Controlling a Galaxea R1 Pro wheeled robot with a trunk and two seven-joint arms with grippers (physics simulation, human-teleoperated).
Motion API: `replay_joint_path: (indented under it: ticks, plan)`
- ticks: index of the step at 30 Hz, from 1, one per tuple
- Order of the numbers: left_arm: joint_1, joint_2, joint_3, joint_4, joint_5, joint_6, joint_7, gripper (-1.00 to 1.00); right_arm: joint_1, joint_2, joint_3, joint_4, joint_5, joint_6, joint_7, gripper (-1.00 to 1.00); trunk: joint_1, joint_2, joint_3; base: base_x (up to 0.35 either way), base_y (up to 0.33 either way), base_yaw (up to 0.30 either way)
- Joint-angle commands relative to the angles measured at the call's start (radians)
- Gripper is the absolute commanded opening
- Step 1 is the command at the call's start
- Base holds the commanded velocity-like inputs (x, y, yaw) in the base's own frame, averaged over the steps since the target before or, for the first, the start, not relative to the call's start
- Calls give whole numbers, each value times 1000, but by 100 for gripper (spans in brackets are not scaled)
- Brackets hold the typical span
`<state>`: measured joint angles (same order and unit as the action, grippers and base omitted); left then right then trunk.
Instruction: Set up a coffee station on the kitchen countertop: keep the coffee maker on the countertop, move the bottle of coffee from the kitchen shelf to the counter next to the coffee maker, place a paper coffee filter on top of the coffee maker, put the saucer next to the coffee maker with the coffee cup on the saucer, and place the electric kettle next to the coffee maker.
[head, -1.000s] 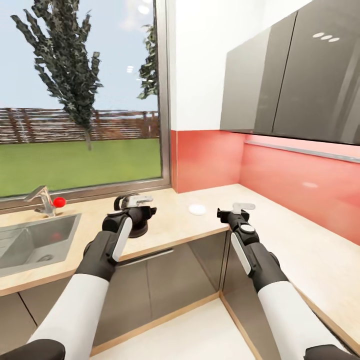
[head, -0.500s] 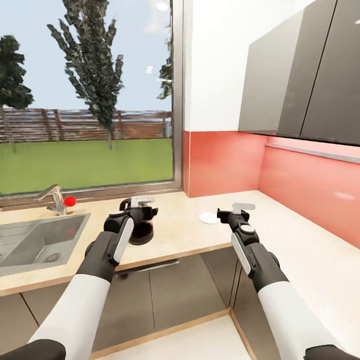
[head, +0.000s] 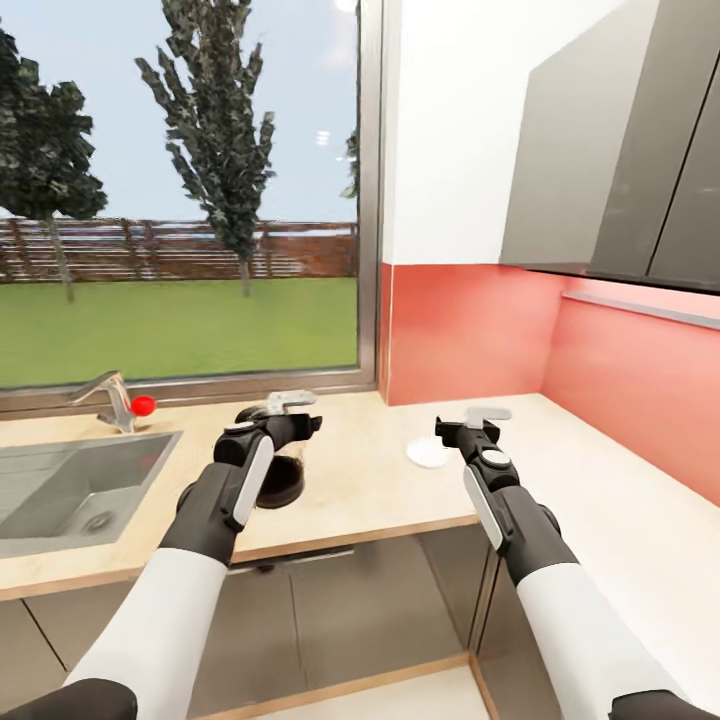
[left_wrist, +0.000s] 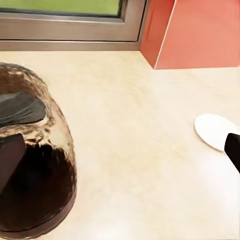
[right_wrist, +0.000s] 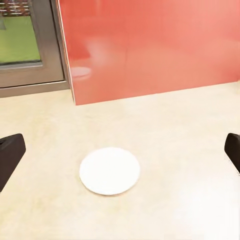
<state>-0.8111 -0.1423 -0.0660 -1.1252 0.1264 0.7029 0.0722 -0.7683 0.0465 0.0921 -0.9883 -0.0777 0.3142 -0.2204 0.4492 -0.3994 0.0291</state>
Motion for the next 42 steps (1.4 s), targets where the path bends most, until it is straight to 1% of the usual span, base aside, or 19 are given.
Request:
replay_joint_path:
  ticks: [1, 3, 4, 5, 13, 14, 16, 17, 22, 24, 27, 29, 31, 38, 42]
  plan:
    - [0, 0, -6, -1, 10, 4, 8, 100, 0, -1, 3, -1, -8, 4, -8, 100, 1, -1, 0, 236, -198, 8]
    - [7, 0, -19, -1, 10, 2, 8, 100, 0, -2, 3, -1, -8, 4, -8, 100, 1, -1, 0, 214, -207, 3]
    - [18, 0, -37, -2, 10, -1, 8, 100, 1, -3, 2, -1, -8, 4, -9, 100, 1, -1, 0, 152, -238, 1]
    - [19, 0, -40, -2, 10, -2, 8, 100, 1, -3, 2, -1, -8, 4, -9, 100, 1, -1, 0, 133, -246, 0]
    - [26, 1, -44, -1, 10, -3, 7, 100, 1, -4, 2, 3, -7, 5, -10, 100, 1, -1, 0, 101, -242, 0]
    - [27, 1, -45, 5, 10, -4, 8, 100, 1, -2, 3, 30, -8, 4, -10, 100, 1, -1, 0, 24, -31, 0]
    - [27, 1, -46, 24, 10, -5, 7, 100, 1, 0, 3, 38, -8, 4, -10, 100, 1, -1, 0, 13, -16, 0]
    - [27, 1, -46, 73, 11, -16, 6, 100, 1, 1, 3, 46, -8, 3, -9, 100, 1, -1, 0, 2, -2, 0]
    - [27, 1, -45, 157, 12, -44, 5, 100, 1, 0, 3, 62, -8, 3, -10, 100, 1, -1, 0, 0, 0, 0]
    - [27, 1, -45, 171, 16, -46, 5, 100, 1, 1, 3, 67, -8, 3, -10, 100, 1, -1, 0, 0, 0, 0]
    - [32, 2, -45, 177, 42, -49, 5, 100, 1, 1, 3, 70, -8, 3, -10, 100, 1, -1, 0, 81, 0, 0]
    - [39, 3, -46, 179, 66, -55, 5, 100, 1, 1, 3, 70, -8, 3, -10, 100, 1, -1, 0, 230, 0, 0]
    - [42, 4, -46, 180, 76, -61, 5, 100, 1, 1, 3, 71, -8, 4, -10, 100, 1, -1, 0, 282, 0, 0]
    - [45, 4, -46, 180, 85, -71, 5, 100, 1, 1, 3, 71, -8, 4, -10, 100, 1, -1, 0, 307, 0, 0]
    - [45, 4, -46, 180, 85, -73, 6, 100, 1, 1, 3, 72, -8, 4, -10, 100, 1, -1, 0, 109, 0, 0]
